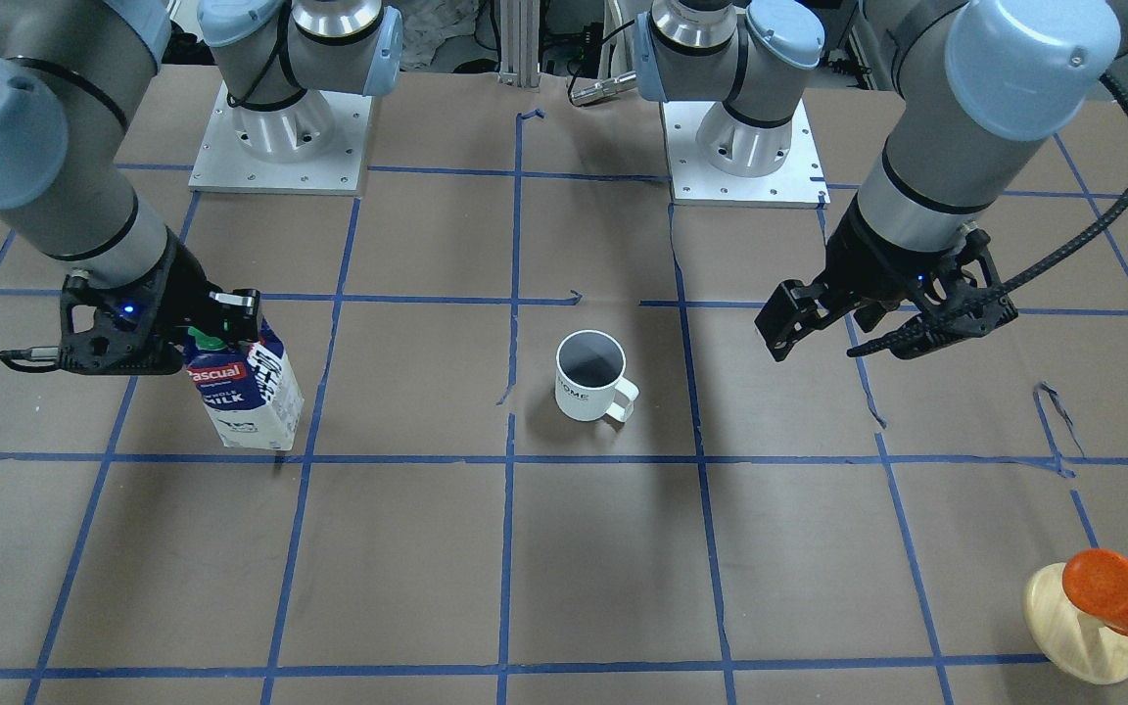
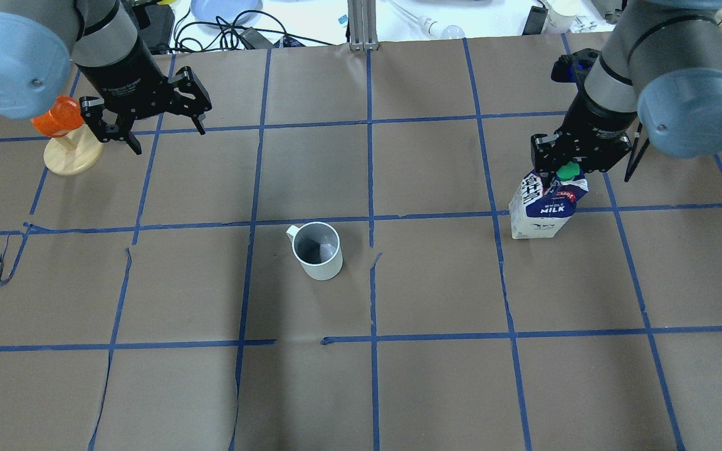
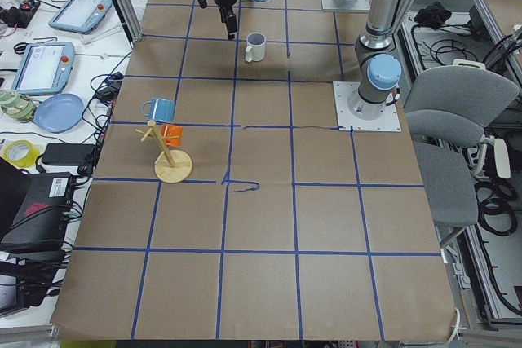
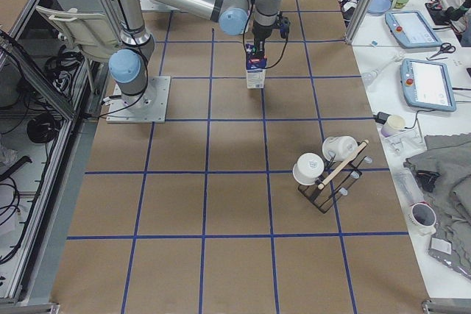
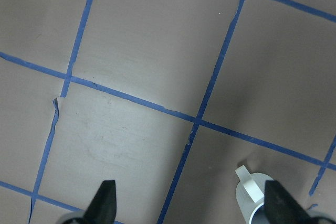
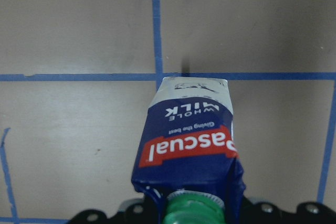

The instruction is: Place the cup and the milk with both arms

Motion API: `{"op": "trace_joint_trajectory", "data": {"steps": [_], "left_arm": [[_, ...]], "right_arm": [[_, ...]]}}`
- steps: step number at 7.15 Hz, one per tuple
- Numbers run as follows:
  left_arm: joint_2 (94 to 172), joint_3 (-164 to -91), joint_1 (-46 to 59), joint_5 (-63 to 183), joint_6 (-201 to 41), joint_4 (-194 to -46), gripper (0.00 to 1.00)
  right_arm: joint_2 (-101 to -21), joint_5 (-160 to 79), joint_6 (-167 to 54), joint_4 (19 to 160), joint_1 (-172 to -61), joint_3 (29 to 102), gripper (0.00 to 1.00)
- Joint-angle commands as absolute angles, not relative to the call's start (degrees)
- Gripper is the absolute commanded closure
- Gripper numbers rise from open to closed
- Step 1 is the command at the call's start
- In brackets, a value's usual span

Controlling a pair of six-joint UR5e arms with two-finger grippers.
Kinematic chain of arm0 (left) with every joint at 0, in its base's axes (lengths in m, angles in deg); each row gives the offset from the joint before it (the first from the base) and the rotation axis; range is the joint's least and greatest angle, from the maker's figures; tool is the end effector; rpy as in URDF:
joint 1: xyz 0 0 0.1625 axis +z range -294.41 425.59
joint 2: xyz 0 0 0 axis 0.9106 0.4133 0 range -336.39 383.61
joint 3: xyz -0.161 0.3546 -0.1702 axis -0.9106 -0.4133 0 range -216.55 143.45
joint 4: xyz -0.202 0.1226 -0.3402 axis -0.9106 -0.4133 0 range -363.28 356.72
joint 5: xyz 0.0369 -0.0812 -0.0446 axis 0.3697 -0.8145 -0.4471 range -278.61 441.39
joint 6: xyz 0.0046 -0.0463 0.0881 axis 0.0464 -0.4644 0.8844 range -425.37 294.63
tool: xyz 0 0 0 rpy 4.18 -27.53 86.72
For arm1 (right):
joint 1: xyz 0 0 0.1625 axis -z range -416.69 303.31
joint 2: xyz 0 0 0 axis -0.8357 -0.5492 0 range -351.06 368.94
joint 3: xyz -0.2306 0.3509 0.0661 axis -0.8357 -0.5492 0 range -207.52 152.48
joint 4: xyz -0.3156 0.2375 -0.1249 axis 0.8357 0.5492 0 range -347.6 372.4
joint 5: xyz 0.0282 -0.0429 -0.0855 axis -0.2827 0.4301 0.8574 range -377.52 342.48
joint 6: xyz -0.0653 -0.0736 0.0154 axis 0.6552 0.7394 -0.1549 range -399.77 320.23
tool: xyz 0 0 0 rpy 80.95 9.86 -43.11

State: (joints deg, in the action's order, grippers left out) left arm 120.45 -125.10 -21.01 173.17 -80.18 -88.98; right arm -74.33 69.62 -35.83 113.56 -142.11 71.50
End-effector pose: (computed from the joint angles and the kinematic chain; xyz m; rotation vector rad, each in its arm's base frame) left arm -0.0979 -0.5457 0.4462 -0.4917 3.0696 0.0246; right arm 0.0965 -0.5281 0.3711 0.0203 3.0835 0.1175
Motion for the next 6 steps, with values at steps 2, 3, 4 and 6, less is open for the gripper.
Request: {"op": "trace_joint_trajectory", "data": {"steps": [2, 3, 4, 6], "left_arm": [[118.1, -126.29, -20.46, 174.91, -64.75, -91.59, 0.0], [118.09, -126.37, -19.15, 175.08, -64.67, -92.48, 0.0], [117.75, -126.29, -18.53, 175.08, -64.67, -92.58, 0.0], [116.52, -126.55, -18.79, 174.38, -64.75, -93.81, 0.0]], "right_arm": [[-73.07, 66.77, -56.66, 115.05, -156.22, 70.74, 0.58], [-72.19, 66.94, -62.39, 117.67, -160.53, 70.83, 0.58], [-71.22, 66.77, -65.93, 117.78, -163.45, 70.92, 0.59], [-69.38, 66.68, -68.34, 119.35, -166.63, 71.36, 0.58]]}}
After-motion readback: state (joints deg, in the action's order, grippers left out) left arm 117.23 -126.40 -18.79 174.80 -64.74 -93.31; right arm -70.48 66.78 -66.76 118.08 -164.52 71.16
